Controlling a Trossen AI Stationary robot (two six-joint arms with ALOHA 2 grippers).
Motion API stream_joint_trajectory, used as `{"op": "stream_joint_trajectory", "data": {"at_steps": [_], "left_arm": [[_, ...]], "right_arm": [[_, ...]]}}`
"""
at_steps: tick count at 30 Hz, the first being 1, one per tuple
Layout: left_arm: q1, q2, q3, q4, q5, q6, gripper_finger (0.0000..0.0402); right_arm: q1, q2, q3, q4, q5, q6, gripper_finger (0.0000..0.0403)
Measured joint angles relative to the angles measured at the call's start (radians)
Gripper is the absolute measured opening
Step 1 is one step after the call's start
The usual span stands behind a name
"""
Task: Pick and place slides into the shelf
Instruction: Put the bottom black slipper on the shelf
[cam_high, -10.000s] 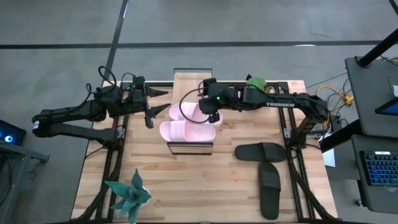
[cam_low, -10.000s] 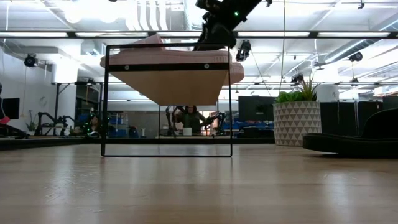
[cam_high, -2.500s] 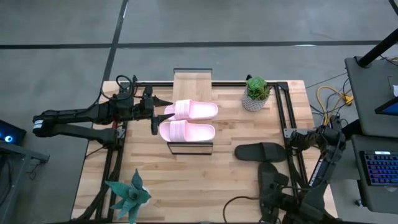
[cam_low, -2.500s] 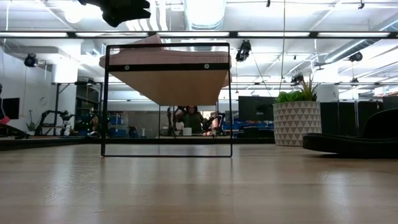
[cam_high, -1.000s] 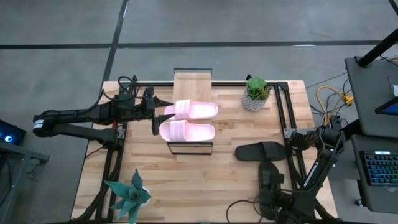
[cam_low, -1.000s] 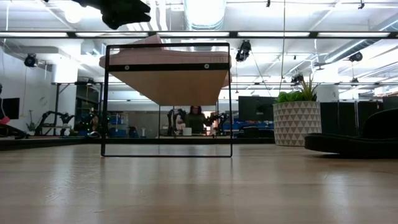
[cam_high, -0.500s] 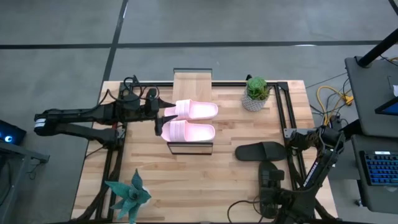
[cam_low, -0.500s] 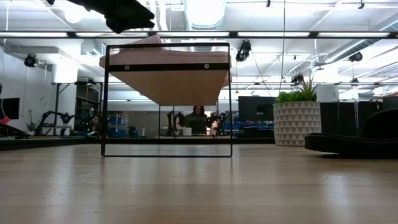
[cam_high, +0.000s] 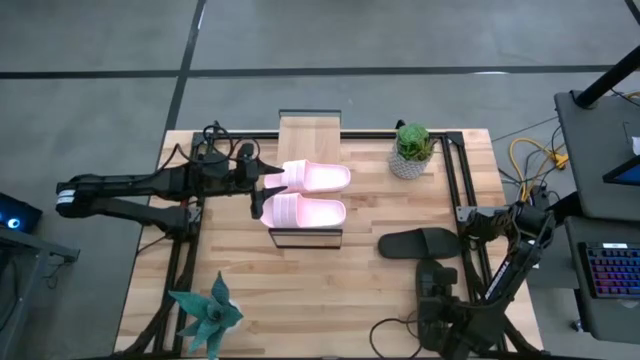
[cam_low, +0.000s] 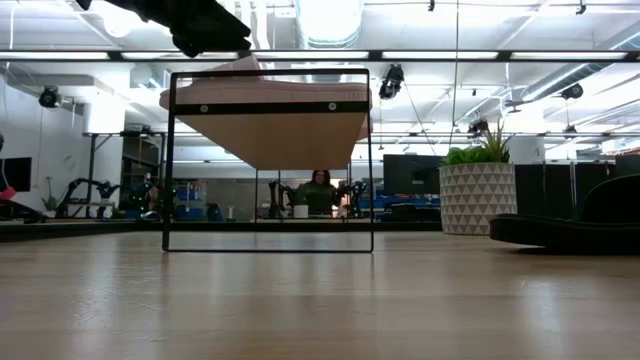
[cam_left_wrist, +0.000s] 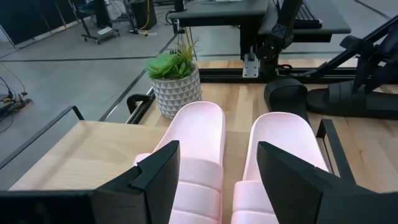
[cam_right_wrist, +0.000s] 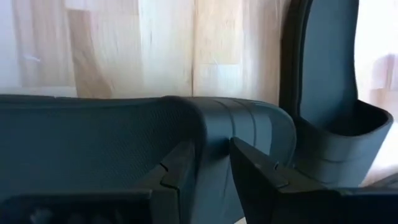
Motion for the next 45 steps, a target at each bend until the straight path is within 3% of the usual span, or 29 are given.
{"op": "stream_joint_trajectory", "data": {"at_steps": [10,18,27,37,45], "left_arm": [[0.0,0.001,0.0,0.0,0.0,0.0,0.0199],[0.0,0.001,0.0,0.0,0.0,0.0,0.0199],[0.0,0.001,0.0,-0.001,0.0,0.0,0.0199],[-0.001,0.001,0.0,0.02,0.006,0.027,0.0199],[-0.001,0.001,0.0,0.201,0.286,0.239,0.0199]], "right_arm": [[0.0,-0.001,-0.058,-0.004,0.011,0.03,0.0091],[0.0,-0.001,-0.06,-0.011,0.033,0.147,0.0017],[-0.002,-0.001,0.029,-0.011,0.059,0.083,0.0012],[-0.001,-0.003,0.278,-0.129,0.401,-0.119,0.0012],[-0.013,-0.01,0.43,-0.224,0.867,-0.131,0.0012]]}}
